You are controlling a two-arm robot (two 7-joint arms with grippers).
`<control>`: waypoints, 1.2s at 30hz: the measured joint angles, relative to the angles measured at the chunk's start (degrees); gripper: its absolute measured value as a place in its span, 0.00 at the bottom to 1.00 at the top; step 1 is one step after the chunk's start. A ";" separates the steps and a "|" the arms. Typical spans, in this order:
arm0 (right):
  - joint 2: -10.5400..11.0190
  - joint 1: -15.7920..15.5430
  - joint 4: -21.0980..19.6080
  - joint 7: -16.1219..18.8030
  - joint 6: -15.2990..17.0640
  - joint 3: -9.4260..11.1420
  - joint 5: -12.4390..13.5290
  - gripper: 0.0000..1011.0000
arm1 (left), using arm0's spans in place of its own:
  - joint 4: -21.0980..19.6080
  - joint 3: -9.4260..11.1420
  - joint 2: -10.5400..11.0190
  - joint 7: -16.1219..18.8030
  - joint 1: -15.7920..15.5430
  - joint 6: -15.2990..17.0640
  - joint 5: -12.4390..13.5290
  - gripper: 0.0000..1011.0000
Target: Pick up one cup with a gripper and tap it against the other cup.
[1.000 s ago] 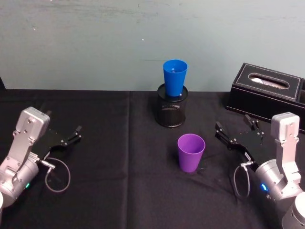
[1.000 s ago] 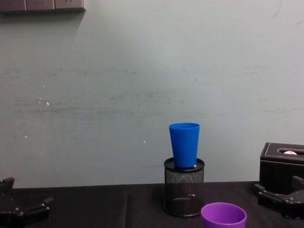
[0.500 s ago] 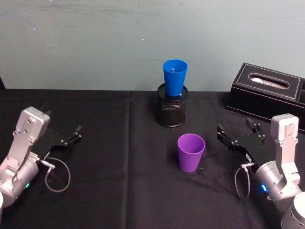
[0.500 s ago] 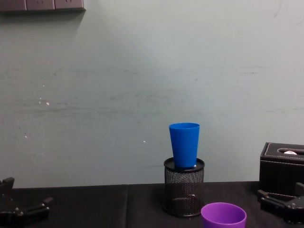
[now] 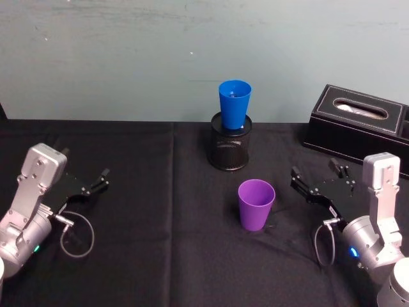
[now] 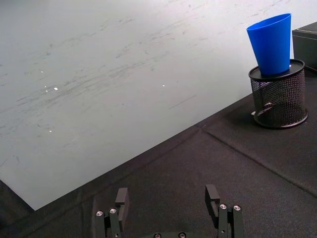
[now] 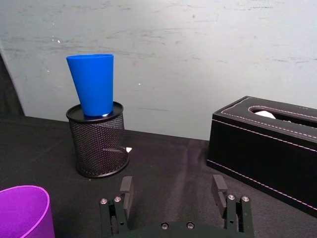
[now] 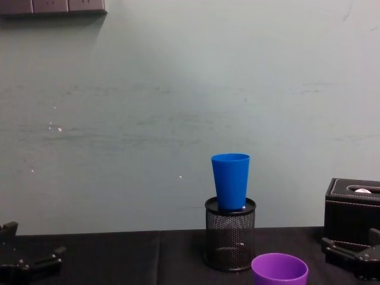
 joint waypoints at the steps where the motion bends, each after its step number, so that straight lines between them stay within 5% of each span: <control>1: 0.00 0.00 0.00 0.00 0.00 0.00 0.00 0.99 | 0.00 0.00 0.00 0.00 0.00 0.00 0.00 1.00; 36: 0.06 -0.04 -0.08 0.01 -0.07 -0.07 0.03 0.99 | 0.00 0.00 0.00 0.00 0.00 0.00 0.00 1.00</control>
